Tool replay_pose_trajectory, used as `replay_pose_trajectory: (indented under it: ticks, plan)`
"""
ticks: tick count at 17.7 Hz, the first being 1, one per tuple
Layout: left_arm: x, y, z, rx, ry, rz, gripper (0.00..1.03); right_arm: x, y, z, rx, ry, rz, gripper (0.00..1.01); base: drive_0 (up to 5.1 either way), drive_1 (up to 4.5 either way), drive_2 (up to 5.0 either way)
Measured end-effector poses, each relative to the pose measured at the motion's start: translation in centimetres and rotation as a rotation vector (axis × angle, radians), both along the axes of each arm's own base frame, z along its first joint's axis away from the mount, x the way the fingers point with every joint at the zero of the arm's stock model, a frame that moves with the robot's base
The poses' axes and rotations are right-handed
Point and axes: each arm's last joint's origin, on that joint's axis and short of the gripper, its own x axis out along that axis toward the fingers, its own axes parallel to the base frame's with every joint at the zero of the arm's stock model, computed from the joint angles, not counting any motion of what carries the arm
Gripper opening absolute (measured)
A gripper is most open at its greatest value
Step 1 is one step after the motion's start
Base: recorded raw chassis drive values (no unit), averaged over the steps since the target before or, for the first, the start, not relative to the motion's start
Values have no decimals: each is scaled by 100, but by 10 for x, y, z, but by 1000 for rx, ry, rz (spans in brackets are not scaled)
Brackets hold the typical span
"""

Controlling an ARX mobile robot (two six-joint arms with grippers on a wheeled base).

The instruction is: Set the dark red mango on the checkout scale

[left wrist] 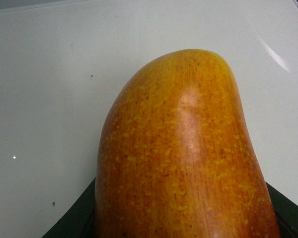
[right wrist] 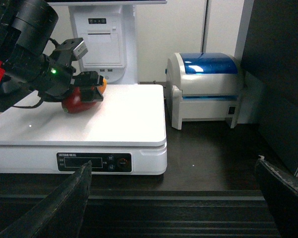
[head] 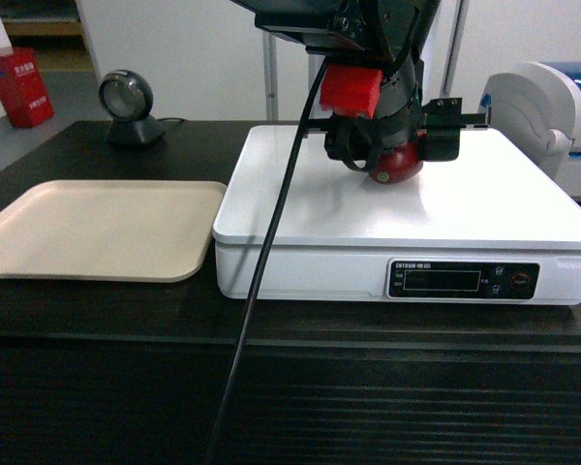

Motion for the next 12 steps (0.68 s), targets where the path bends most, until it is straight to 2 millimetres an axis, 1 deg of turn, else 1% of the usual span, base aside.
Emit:
replay_pose_trajectory:
  ticks: [1, 2, 4, 5, 6, 7, 9, 12]
  plan:
    - [0, 0, 0, 0, 0, 0, 59, 0, 0, 0, 0, 0, 0, 98, 0, 0, 0]
    - [0, 0, 0, -2, 1, 2, 63, 0, 0, 0, 0, 0, 0, 98, 0, 0, 0]
    - [0, 0, 0, -4, -2, 2, 82, 0, 0, 0, 0, 0, 0, 98, 0, 0, 0]
    - [0, 0, 0, -5, -2, 2, 93, 0, 0, 0, 0, 0, 0, 98, 0, 0, 0]
    - [0, 0, 0, -4, -2, 2, 100, 0, 0, 0, 0, 0, 0, 98, 0, 0, 0]
    - [0, 0, 1, 0, 5, 2, 97, 0, 0, 0, 0, 0, 0, 98, 0, 0, 0]
    - [1, -1, 2, -6, -12, 1, 98, 0, 0, 0, 0, 0, 0, 98, 0, 0, 0]
    - [-5, 1, 10, -3, -108, -37, 98, 0, 0, 0, 0, 0, 0, 98, 0, 0, 0]
